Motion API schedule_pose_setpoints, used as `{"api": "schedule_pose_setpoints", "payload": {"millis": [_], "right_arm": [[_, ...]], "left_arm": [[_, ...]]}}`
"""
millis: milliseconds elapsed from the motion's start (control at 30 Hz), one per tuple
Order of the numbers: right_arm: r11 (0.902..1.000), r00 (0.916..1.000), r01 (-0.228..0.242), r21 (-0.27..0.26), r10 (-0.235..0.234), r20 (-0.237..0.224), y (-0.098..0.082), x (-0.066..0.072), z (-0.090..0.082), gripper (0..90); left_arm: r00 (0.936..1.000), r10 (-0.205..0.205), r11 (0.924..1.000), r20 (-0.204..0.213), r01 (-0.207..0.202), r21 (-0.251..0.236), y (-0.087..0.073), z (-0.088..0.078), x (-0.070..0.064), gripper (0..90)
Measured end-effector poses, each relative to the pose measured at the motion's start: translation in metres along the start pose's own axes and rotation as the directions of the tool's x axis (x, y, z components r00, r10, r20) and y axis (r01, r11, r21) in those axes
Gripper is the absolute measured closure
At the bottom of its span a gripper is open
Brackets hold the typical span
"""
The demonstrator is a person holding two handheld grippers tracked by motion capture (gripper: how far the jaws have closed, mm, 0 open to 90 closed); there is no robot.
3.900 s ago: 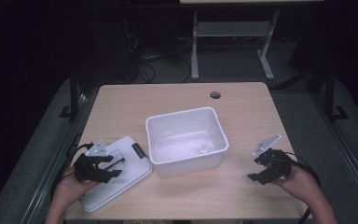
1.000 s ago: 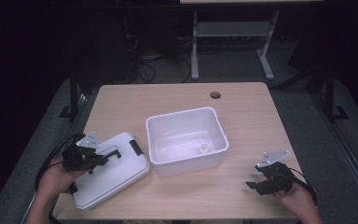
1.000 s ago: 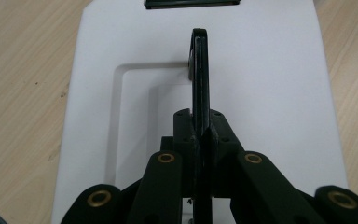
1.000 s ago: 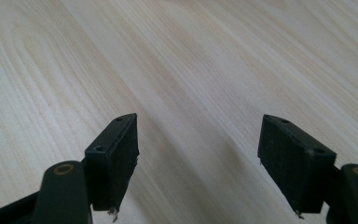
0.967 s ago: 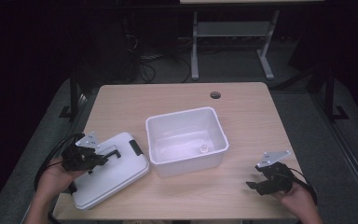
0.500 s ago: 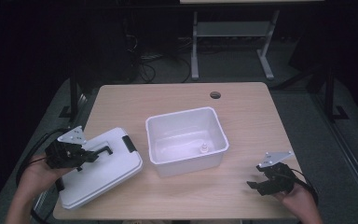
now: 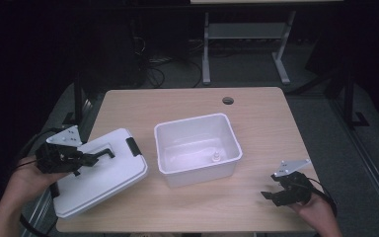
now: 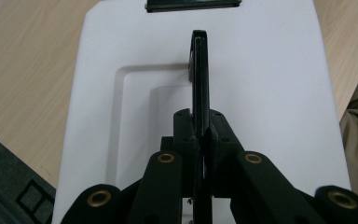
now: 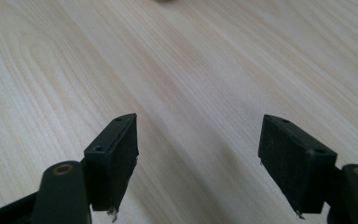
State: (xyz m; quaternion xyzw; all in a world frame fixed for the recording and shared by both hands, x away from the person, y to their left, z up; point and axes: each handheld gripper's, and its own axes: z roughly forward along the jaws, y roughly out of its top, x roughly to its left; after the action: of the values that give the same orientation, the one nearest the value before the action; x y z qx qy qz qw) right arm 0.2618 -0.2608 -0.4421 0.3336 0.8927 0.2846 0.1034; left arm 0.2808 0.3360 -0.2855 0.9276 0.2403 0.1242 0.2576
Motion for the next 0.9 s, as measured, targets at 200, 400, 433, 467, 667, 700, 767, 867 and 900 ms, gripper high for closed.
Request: {"api": "schedule_pose_setpoints", "payload": {"millis": [200,400,433,467,667,700,767,867,900], "right_arm": [[1.0,1.0,0.001,-0.005,-0.001,-0.003,0.0,0.0,-0.001,27.7],[0.9999,1.0,-0.003,-0.015,0.003,-0.005,-0.001,-0.001,-0.003,27.7],[0.9998,1.0,-0.003,-0.018,0.003,-0.004,-0.001,-0.001,-0.004,27.7],[0.9998,1.0,-0.007,-0.019,0.007,-0.003,-0.001,0.0,-0.004,27.7],[0.9998,1.0,0.0,-0.02,0.0,-0.005,-0.001,0.001,-0.005,27.5],[0.9998,1.0,0.002,-0.021,-0.002,-0.004,-0.001,0.0,-0.005,27.5],[0.9997,1.0,0.006,-0.022,-0.006,-0.005,-0.001,0.001,-0.006,27.4],[0.9997,1.0,-0.006,-0.023,0.006,-0.005,-0.001,0.001,-0.007,26.7],[0.9997,1.0,-0.005,-0.024,0.005,-0.003,-0.001,0.001,-0.008,26.8]], "left_arm": [[0.9998,0.018,0.9997,-0.006,-0.018,-0.017,0.01,-0.011,0.0,83.8],[0.9993,0.038,0.9987,-0.004,-0.039,-0.032,0.024,-0.014,-0.001,83.9],[0.9989,0.047,0.9983,-0.002,-0.048,-0.034,0.031,-0.014,-0.002,83.8],[0.9989,0.047,0.9983,-0.002,-0.048,-0.034,0.031,-0.014,-0.002,83.9],[0.997,0.075,0.9965,0.017,-0.075,-0.039,0.051,-0.012,-0.003,83.8],[0.9965,0.081,0.9962,0.022,-0.08,-0.035,0.055,-0.01,-0.003,83.8],[0.9947,0.098,0.9949,0.029,-0.097,-0.027,0.065,-0.007,-0.004,83.9],[0.994,0.105,0.9941,0.03,-0.104,-0.031,0.072,-0.004,-0.005,83.8],[0.9931,0.112,0.9933,0.034,-0.111,-0.031,0.078,-0.001,-0.006,83.9]]}}
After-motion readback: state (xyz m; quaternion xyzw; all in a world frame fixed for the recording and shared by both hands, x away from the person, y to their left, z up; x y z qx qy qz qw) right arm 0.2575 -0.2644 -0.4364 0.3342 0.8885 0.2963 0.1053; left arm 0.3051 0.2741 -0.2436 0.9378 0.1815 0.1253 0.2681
